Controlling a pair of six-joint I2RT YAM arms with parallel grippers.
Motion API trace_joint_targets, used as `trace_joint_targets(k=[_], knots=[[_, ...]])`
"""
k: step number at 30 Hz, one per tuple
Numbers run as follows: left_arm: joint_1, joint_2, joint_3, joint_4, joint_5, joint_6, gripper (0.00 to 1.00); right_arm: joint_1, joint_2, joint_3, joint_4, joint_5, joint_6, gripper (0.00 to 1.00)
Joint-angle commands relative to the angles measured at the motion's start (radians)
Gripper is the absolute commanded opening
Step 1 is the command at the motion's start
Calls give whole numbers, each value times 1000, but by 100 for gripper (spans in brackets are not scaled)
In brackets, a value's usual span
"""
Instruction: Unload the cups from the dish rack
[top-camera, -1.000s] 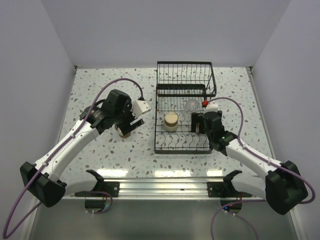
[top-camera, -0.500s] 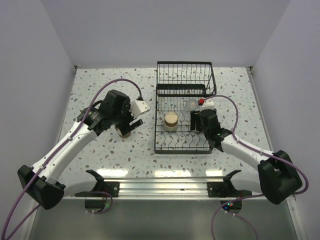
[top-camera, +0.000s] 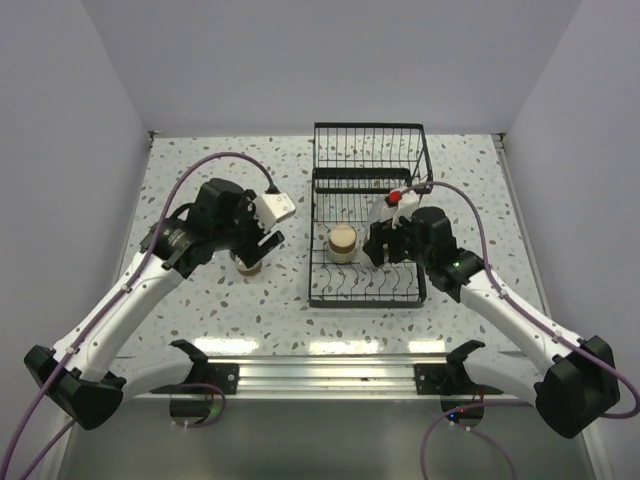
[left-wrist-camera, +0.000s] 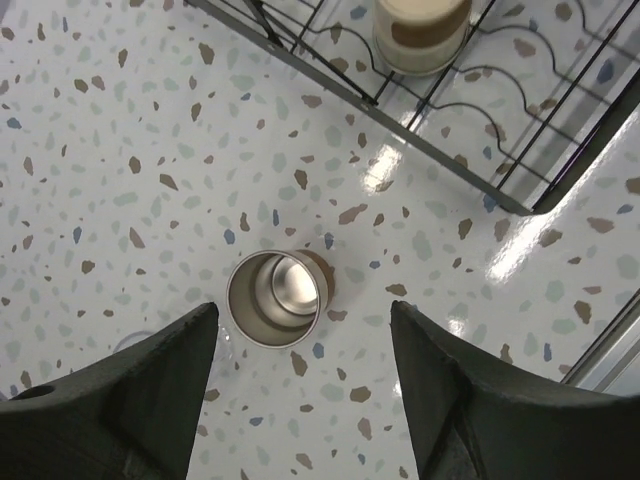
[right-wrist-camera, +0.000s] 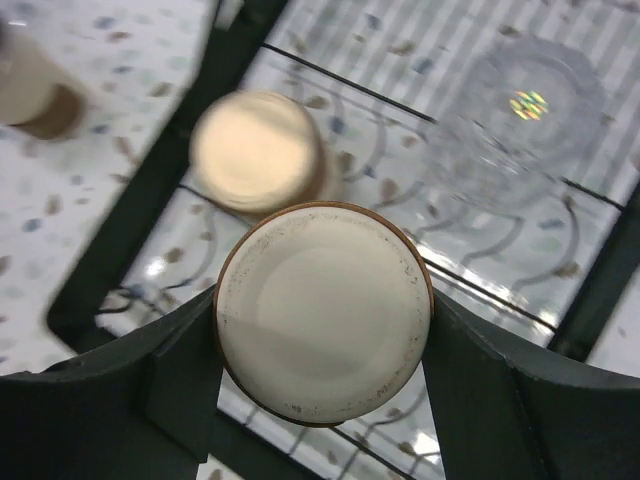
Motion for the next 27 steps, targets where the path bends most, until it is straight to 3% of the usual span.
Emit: trace_joint_targets(k=[1,2,6,9,13,15,19,22,27], knots=[[28,-50,80,94,97,-89,73,9,-14,115,-22,-362,-13,5],[42,-52,88,100,115,-110,70,9,-18,124,7,-442,38,3],[117,-90,102,157,278,-162,66,8,-11,181,270,-485,232,0],[147,-113,102,205,425,-208,66,11,3,199,474,-403,429,0],[157,-92,99,256,800,-221,70,9,38,201,720,-317,651,0],[159,-78,82,310,875,-268,73,20,60,212,832,-301,739,0],[167,-40,76,502,884,-386,76,73,100,233,926,-263,779,0],[168,-18,56,646,925,-562,76,119,118,242,968,-235,777,0],[170,-7,47,705,900,-606,70,158,129,242,1009,-220,785,0]])
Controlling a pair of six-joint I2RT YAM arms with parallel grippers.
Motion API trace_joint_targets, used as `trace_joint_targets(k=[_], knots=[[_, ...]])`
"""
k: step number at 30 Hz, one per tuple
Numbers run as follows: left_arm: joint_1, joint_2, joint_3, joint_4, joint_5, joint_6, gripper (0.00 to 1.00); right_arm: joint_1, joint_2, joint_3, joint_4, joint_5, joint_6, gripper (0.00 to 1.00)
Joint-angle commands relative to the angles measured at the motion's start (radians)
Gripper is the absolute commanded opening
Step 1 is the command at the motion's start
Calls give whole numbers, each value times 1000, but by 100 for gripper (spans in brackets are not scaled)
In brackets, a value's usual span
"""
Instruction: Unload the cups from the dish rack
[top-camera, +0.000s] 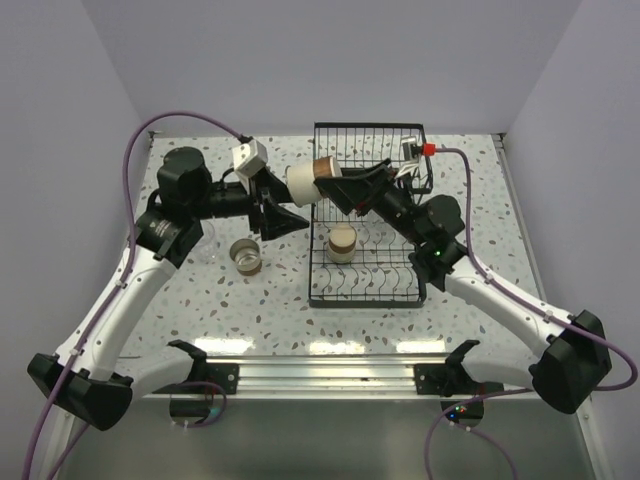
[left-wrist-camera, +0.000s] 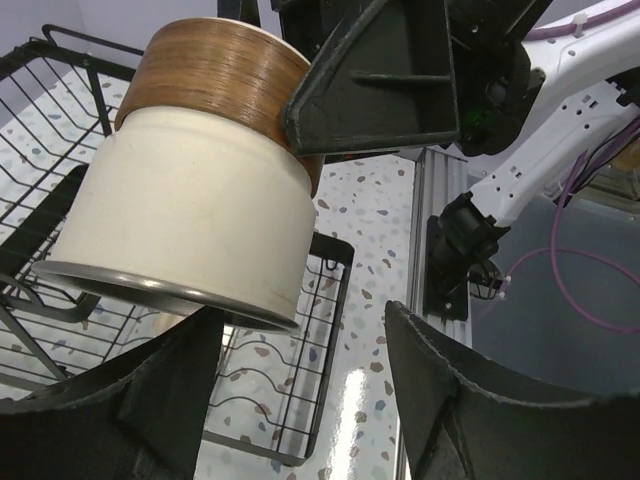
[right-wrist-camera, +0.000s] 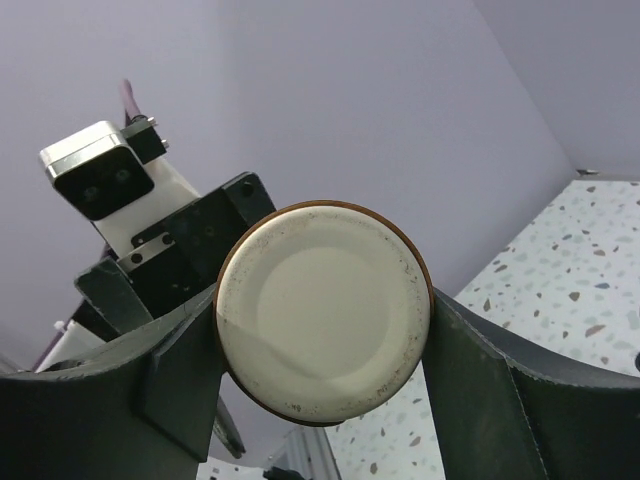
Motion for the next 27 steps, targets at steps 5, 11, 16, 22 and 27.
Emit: trace_joint_targets(k=[5,11,16,22,27], knots=[[14,-12,-4,201,49,-169,55,42,40,16,173,48,58,0],[40,-11,11,201,-2,-202,33,65,79,-18,256,40,96,0],[47,-20,11,163,-54,-188,0,70,85,-24,230,36,87,0],[54,-67,78,-210,-337,182,0,70,25,-28,-31,80,-33,84],[54,-140,89,-445,-630,450,0,71,-41,2,-300,126,-151,98]])
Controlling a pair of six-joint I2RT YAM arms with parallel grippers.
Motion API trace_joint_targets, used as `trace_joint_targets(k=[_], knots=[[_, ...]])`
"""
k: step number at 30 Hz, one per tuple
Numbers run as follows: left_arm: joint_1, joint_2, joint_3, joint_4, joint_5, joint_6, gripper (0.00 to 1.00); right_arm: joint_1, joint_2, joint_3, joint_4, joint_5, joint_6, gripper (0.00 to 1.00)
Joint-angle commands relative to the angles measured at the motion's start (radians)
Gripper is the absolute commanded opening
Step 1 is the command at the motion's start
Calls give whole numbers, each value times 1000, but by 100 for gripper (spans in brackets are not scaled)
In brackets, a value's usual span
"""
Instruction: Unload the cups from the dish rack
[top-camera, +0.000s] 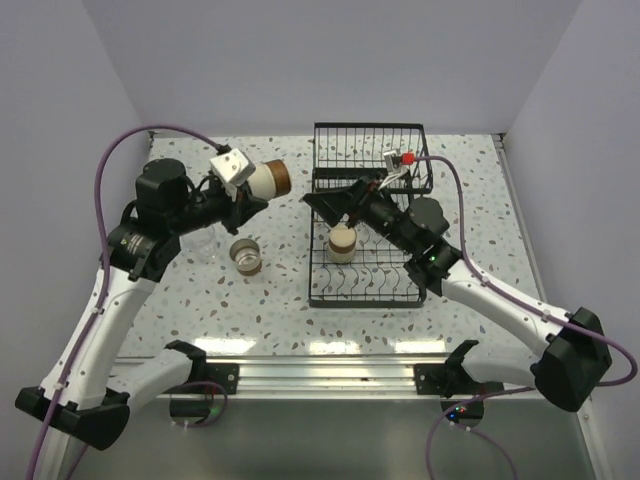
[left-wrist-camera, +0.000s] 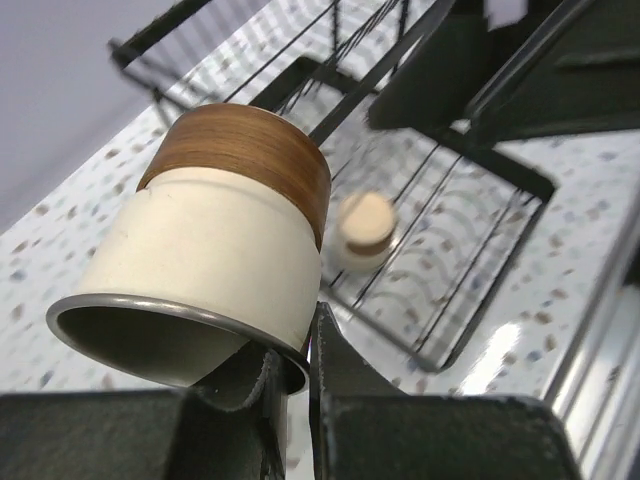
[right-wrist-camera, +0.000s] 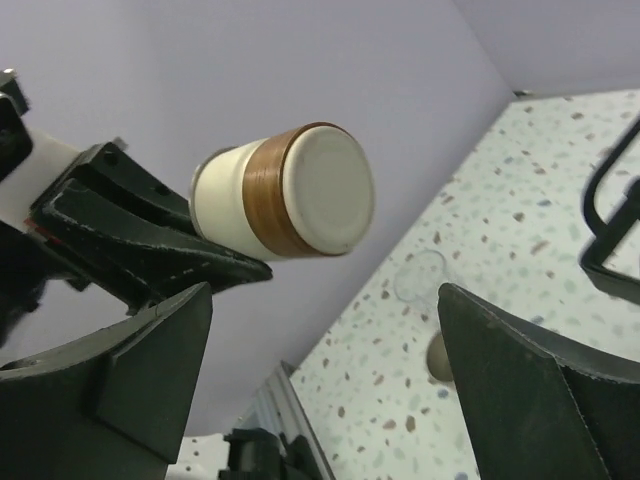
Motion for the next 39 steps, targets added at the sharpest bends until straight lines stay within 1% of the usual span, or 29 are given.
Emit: trace_joint_targets(k=[1,2,3,4,6,7,10,13,15,19,22,26,27,29,33,36,39], knots=[[3,-53,57,-282,-305,338,0,1,-66,36,-247,57,-129,98],[3,-58,60,-326,-334,381,0,1,-73,64,-297,71,-162,98],[3,-60,50,-361,-362,416,0,-1,-81,76,-392,82,-181,98],[3,-55,36,-428,-409,480,0,-1,-93,87,-430,103,-195,98],[3,-31,-16,-488,-442,525,0,1,-107,102,-500,114,-235,98],[3,-15,-30,-545,-451,564,0,-1,-116,104,-517,128,-247,98],[3,61,-61,-614,-469,599,0,1,-129,105,-583,157,-287,98],[3,124,-44,-625,-496,614,0,1,-141,102,-657,176,-324,98],[2,169,-26,-634,-517,621,0,1,-156,88,-678,209,-336,98],[-14,242,-26,-607,-580,618,0,-1,-175,62,-681,220,-342,98],[-33,301,-16,-582,-582,613,0,-1,-182,49,-680,222,-344,98],[-78,342,-29,-581,-582,605,0,-1,-187,39,-701,232,-348,98],[-83,350,-35,-582,-615,605,0,1,-190,36,-712,235,-350,98],[-101,368,-58,-587,-624,605,0,1,-196,30,-717,246,-351,98],[-129,404,-76,-582,-709,607,0,1,-199,12,-706,242,-348,98],[-139,448,-62,-607,-742,615,0,-1,-198,3,-703,239,-342,98],[-158,480,-61,-619,-746,628,0,-1,-199,-4,-708,239,-342,98]])
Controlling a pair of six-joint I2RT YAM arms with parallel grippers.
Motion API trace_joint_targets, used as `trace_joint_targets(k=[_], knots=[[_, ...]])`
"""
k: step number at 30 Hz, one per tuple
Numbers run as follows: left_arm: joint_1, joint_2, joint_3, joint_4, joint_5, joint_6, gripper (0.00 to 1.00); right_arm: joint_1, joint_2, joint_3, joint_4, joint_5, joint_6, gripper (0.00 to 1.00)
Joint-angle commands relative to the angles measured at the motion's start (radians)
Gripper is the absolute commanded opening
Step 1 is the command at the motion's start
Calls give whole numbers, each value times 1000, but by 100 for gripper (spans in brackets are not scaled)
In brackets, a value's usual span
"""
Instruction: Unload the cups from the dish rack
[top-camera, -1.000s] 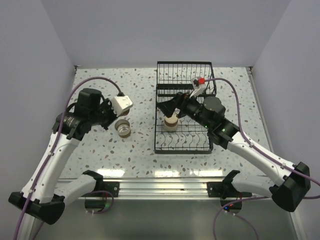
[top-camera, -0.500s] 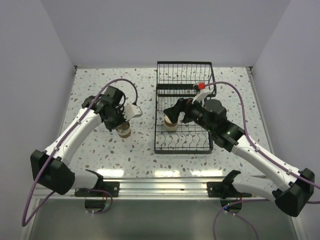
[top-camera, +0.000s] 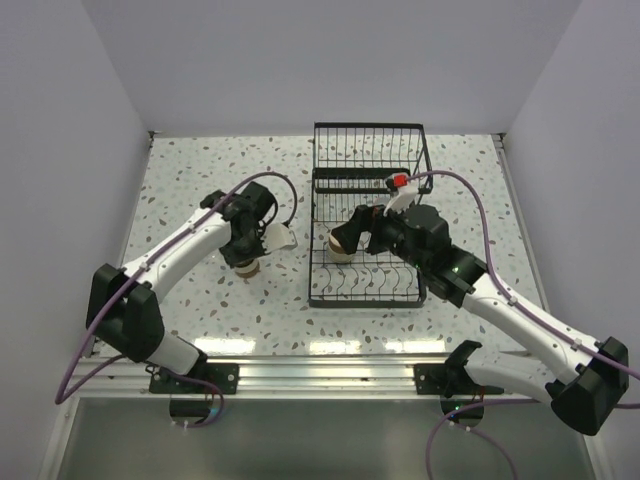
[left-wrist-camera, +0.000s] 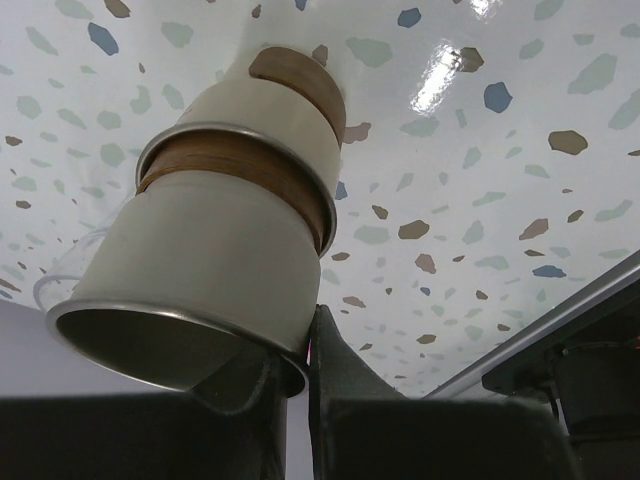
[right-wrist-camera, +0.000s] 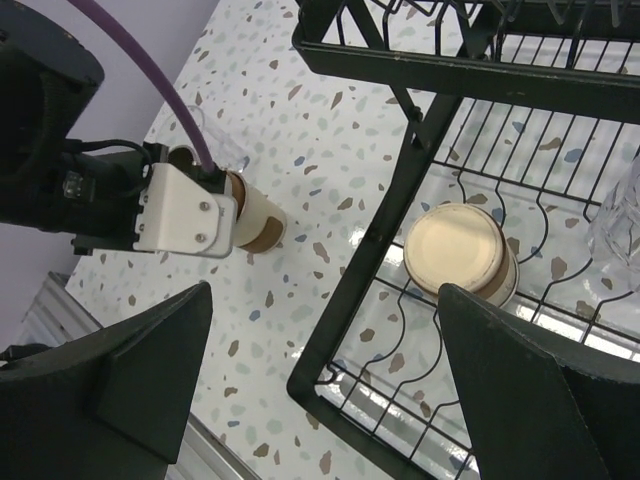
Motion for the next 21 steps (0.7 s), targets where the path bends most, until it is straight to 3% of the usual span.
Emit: trace_joint_targets(k=[1,5,6,8,9,12,15,21], knots=[[-24,30,9,-19,-53,29,0,0,-21,-7,9,20,-9,98],[-41,67,17,-7,-47,26,0,2,-26,-11,-1,29,-12,98],[-41,73,20,-7,-43,21,4,0,-24,-13,-6,34,-12,98],[-43,74,39,-11,-41,16,22,0,-24,-7,-34,49,-19,98],[-41,70,50,-17,-33,13,40,2,-24,-5,-44,76,-24,98],[-41,39,116,-27,-20,6,60,3,-12,-4,-60,121,-39,98],[-41,9,200,-36,-12,-26,71,8,38,9,-64,155,-61,98],[-37,-120,282,39,103,-138,82,86,167,55,-78,357,-110,98]])
